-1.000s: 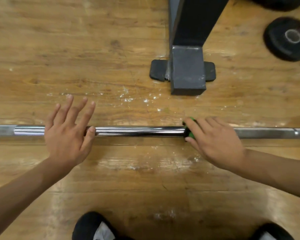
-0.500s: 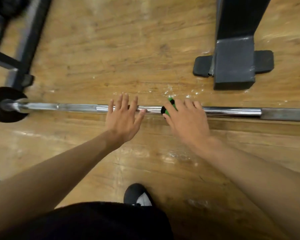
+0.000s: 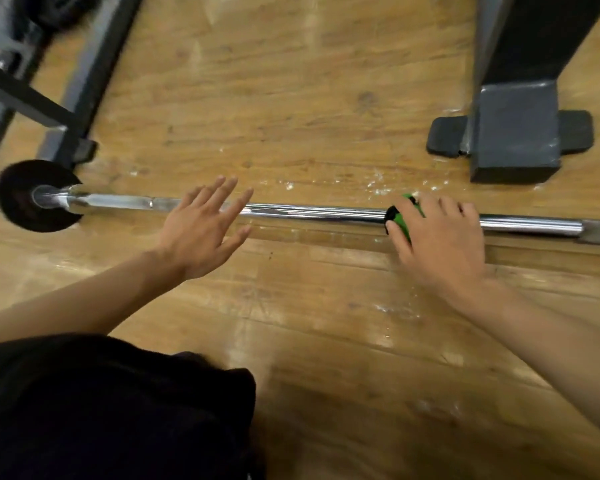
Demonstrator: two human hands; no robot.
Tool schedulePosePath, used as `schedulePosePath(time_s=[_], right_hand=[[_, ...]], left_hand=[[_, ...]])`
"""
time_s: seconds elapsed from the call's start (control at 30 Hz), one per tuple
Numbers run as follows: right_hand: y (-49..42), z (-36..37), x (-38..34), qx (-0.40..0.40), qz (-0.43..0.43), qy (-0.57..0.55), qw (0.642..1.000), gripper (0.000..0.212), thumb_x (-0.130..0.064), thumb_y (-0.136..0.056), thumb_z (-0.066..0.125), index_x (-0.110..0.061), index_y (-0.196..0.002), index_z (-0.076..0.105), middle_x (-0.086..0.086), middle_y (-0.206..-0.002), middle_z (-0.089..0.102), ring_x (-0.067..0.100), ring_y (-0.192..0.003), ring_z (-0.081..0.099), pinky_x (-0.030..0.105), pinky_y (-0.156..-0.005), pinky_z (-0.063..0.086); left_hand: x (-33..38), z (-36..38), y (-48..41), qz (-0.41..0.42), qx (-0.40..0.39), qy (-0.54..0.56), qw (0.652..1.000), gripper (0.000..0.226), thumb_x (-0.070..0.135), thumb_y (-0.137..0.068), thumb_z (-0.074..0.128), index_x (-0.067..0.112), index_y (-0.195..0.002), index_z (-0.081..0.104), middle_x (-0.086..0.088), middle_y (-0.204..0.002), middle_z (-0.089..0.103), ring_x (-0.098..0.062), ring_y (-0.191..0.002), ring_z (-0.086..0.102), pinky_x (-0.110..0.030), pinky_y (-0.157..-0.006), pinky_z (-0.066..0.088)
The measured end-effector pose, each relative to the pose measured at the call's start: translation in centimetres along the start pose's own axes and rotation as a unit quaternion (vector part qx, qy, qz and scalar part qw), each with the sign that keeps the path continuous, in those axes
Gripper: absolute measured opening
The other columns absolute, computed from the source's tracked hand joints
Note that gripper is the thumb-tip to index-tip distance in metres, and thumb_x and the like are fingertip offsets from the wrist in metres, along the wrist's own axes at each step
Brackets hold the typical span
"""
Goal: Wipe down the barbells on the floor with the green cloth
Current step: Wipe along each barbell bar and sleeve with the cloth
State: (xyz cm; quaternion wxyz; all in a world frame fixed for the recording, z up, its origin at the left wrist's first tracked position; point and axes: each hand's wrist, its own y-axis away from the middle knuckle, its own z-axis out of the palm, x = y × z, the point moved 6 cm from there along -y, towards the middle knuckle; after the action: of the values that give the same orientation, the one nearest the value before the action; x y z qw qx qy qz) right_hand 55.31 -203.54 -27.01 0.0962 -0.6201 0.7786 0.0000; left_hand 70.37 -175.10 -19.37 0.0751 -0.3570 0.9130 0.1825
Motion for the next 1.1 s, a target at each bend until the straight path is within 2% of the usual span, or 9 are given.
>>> schedulePosePath(time_s=[0.27, 0.4, 0.47, 0.63, 0.77, 0.83, 0.9, 1.0, 1.1], right_hand=[[0.9, 0.0, -0.8, 0.077, 0.128, -0.019, 0.989, 0.05, -0.045, -0.104, 0.037, -0.011, -0.125, 0.067, 0.016, -0.1, 0.063, 0.036, -0.092, 0.052, 0.047, -0.088, 0.035], [1.0, 0.6, -3.4, 0.112, 0.25, -0.016, 0.962, 0.045, -0.039, -0.106, 0.041, -0.008, -0.12, 0.069, 0.02, -0.105, 0.062, 0.038, -0.101, 0.049, 0.052, -0.102, 0.033], [0.0, 1.3, -7.0, 0.128, 0.274, -0.006, 0.953, 0.041, -0.037, -0.106, 0.043, -0.008, -0.115, 0.071, 0.02, -0.104, 0.063, 0.039, -0.105, 0.05, 0.057, -0.108, 0.034], [-5.4, 4.5, -20.7, 0.124, 0.191, -0.013, 0.974, 0.033, -0.036, -0.105, 0.049, -0.013, -0.112, 0.071, 0.013, -0.099, 0.062, 0.036, -0.098, 0.054, 0.054, -0.107, 0.039], [-8.7, 5.7, -28.2, 0.067, 0.085, -0.003, 0.994, 0.037, -0.039, -0.108, 0.042, -0.016, -0.124, 0.066, 0.01, -0.105, 0.064, 0.035, -0.099, 0.056, 0.05, -0.098, 0.043], [-8.4, 5.4, -27.1, 0.025, 0.03, 0.013, 0.999, 0.041, -0.041, -0.11, 0.037, -0.017, -0.133, 0.061, 0.009, -0.109, 0.063, 0.035, -0.099, 0.056, 0.046, -0.095, 0.042], [-6.5, 4.2, -22.5, 0.013, 0.046, 0.037, 0.998, 0.043, -0.04, -0.11, 0.035, -0.016, -0.136, 0.06, 0.012, -0.111, 0.063, 0.037, -0.101, 0.055, 0.047, -0.093, 0.041], [-3.3, 2.7, -14.5, 0.04, 0.153, 0.056, 0.986, 0.045, -0.037, -0.109, 0.03, -0.011, -0.123, 0.064, 0.017, -0.104, 0.064, 0.04, -0.099, 0.054, 0.052, -0.093, 0.042], [-2.9, 3.2, -14.3, 0.141, 0.279, 0.039, 0.949, 0.036, -0.027, -0.106, 0.039, -0.007, -0.109, 0.069, 0.02, -0.095, 0.063, 0.042, -0.099, 0.056, 0.058, -0.106, 0.039]], left_hand=[[-9.4, 5.9, -2.3, -0.007, 0.047, 0.095, 0.994, 0.073, 0.058, -0.106, 0.019, 0.013, -0.161, 0.036, -0.019, -0.167, 0.032, -0.036, -0.156, 0.026, -0.053, -0.123, 0.026], [-12.1, 9.6, -4.1, 0.003, 0.055, 0.129, 0.99, 0.072, 0.058, -0.106, 0.017, 0.017, -0.162, 0.035, -0.018, -0.169, 0.029, -0.034, -0.159, 0.02, -0.05, -0.129, 0.014], [-12.0, 10.7, -4.8, 0.009, 0.092, 0.138, 0.986, 0.068, 0.055, -0.106, 0.02, 0.019, -0.159, 0.043, -0.018, -0.165, 0.038, -0.036, -0.157, 0.027, -0.052, -0.128, 0.016], [-12.1, 11.5, -4.6, 0.023, 0.223, 0.12, 0.967, 0.06, 0.052, -0.11, 0.026, 0.021, -0.153, 0.054, -0.017, -0.157, 0.05, -0.041, -0.153, 0.033, -0.056, -0.127, 0.019], [-12.1, 11.7, -4.6, 0.03, 0.247, 0.107, 0.963, 0.061, 0.056, -0.111, 0.028, 0.021, -0.156, 0.05, -0.02, -0.16, 0.045, -0.042, -0.155, 0.029, -0.058, -0.128, 0.016], [-12.2, 11.8, -4.7, 0.03, 0.236, 0.117, 0.964, 0.062, 0.057, -0.11, 0.026, 0.02, -0.155, 0.051, -0.021, -0.161, 0.043, -0.042, -0.156, 0.027, -0.059, -0.128, 0.015], [-12.3, 11.6, -4.6, 0.03, 0.227, 0.121, 0.966, 0.064, 0.058, -0.11, 0.024, 0.02, -0.153, 0.053, -0.021, -0.161, 0.042, -0.042, -0.156, 0.026, -0.058, -0.129, 0.012], [-12.2, 11.4, -4.6, 0.026, 0.218, 0.123, 0.968, 0.066, 0.059, -0.109, 0.02, 0.022, -0.154, 0.052, -0.019, -0.163, 0.041, -0.04, -0.157, 0.023, -0.056, -0.13, 0.009], [-11.7, 11.5, -4.5, -0.006, 0.204, 0.117, 0.972, 0.069, 0.061, -0.107, 0.018, 0.024, -0.155, 0.051, -0.016, -0.164, 0.041, -0.039, -0.158, 0.022, -0.056, -0.129, 0.01]])
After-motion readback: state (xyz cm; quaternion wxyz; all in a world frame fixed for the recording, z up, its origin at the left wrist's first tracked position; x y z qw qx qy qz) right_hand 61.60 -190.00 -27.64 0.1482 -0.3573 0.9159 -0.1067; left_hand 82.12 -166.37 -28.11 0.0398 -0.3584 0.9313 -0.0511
